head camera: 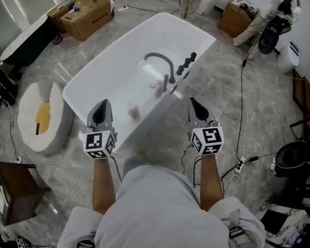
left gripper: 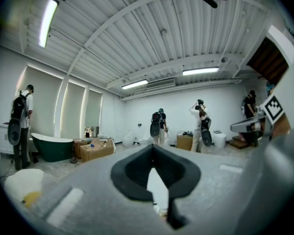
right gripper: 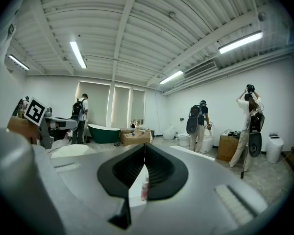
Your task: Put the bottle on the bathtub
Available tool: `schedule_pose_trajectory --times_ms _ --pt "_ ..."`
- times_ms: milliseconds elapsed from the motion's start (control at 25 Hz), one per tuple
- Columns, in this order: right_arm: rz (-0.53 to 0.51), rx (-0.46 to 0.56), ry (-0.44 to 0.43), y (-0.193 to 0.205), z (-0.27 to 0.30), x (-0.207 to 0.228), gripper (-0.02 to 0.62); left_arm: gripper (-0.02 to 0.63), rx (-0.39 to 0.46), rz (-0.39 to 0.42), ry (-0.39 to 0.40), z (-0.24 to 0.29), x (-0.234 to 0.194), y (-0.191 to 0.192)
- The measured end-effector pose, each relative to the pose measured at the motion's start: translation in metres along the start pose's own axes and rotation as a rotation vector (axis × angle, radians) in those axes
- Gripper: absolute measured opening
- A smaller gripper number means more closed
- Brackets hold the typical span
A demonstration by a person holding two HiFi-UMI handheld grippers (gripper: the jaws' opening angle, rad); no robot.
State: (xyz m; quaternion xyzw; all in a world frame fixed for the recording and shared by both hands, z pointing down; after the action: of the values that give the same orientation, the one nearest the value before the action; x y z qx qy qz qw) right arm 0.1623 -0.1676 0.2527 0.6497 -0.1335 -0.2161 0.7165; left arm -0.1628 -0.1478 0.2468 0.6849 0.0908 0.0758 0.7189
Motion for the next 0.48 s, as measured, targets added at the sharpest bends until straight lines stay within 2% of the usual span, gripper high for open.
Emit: schedule_pose_trajectory --times_ms 480 --pt "-0.004 0.009 -0.016 -0.007 0.007 -0.012 0.004 -0.003 0.005 0.004 -0.001 -0.008 -0.004 -0.006"
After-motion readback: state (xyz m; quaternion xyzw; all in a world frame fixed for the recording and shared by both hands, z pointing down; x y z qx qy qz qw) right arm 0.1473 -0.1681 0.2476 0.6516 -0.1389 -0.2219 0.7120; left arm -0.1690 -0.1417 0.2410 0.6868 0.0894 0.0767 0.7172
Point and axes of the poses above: the fingertips, and each gripper's own axes: z forward along the fingers, x to its right, y out of its underside, the point moved 5 cm from there along -z, backward along the fingers, and after that the axes turned 4 degrees about -z, right-handed, at the moved point
